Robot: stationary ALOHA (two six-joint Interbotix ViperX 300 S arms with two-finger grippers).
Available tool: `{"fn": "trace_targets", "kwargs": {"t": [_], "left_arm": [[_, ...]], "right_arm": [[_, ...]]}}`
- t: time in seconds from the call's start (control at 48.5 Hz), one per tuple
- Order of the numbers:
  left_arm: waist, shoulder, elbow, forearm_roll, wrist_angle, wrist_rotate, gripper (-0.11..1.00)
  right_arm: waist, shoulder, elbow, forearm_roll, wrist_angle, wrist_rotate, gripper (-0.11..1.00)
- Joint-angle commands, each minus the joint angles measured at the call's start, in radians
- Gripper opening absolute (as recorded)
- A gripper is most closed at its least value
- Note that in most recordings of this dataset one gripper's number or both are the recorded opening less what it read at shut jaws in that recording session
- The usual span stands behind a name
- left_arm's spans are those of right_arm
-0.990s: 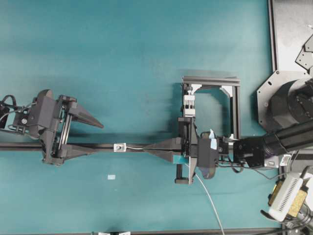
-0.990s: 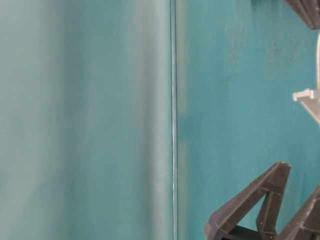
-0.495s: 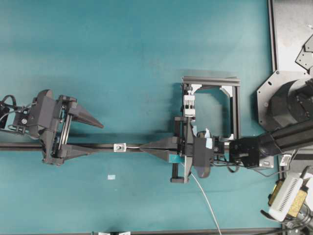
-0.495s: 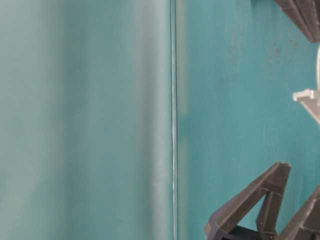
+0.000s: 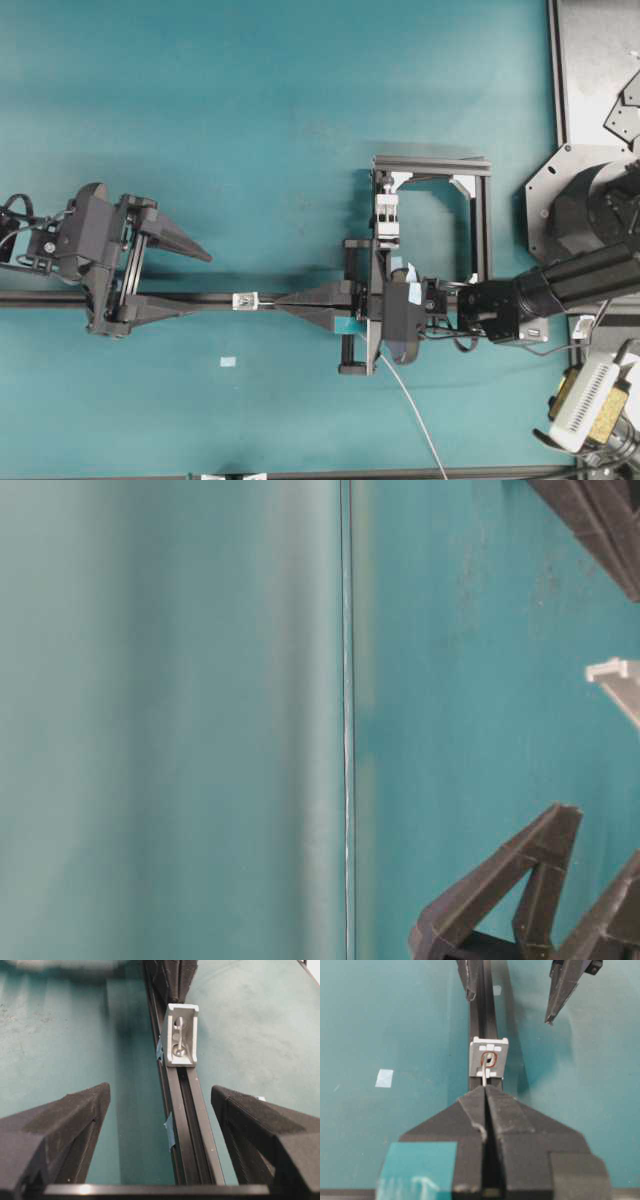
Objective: Insert the wire into the hole on the right side and pull it with the left arm.
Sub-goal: 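Push the wire tip through the clip hole with the right gripper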
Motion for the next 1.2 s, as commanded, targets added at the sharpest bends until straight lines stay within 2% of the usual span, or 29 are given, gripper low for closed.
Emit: {"fn": "trace_targets", "kwargs": {"t": [0.0, 0.598, 0.804, 0.928, 1.176], "left_arm": [[0.002, -0.012, -0.009, 0.002, -0.005, 0.0, 0.85], [0.002, -0.014, -0.012, 0.002, 0.0, 0.0, 0.84], [0.002, -0.014, -0.025, 0.002, 0.04, -0.008, 0.84], [0.002, -0.014, -0.038, 0.0, 0.064, -0.012, 0.84], [0.002, -0.015, -0.071, 0.0, 0.114, -0.052, 0.84]], "right_arm": [[-0.008, -0.008, -0.014, -0.006, -0.003, -0.002, 0.0], [-0.034, 0.002, -0.048, -0.057, -0.002, -0.003, 0.0], [-0.043, 0.002, -0.06, -0.06, 0.028, -0.006, 0.0], [-0.048, 0.005, -0.071, -0.078, 0.037, -0.008, 0.0], [-0.048, 0.006, -0.072, -0.083, 0.04, -0.006, 0.0]]}}
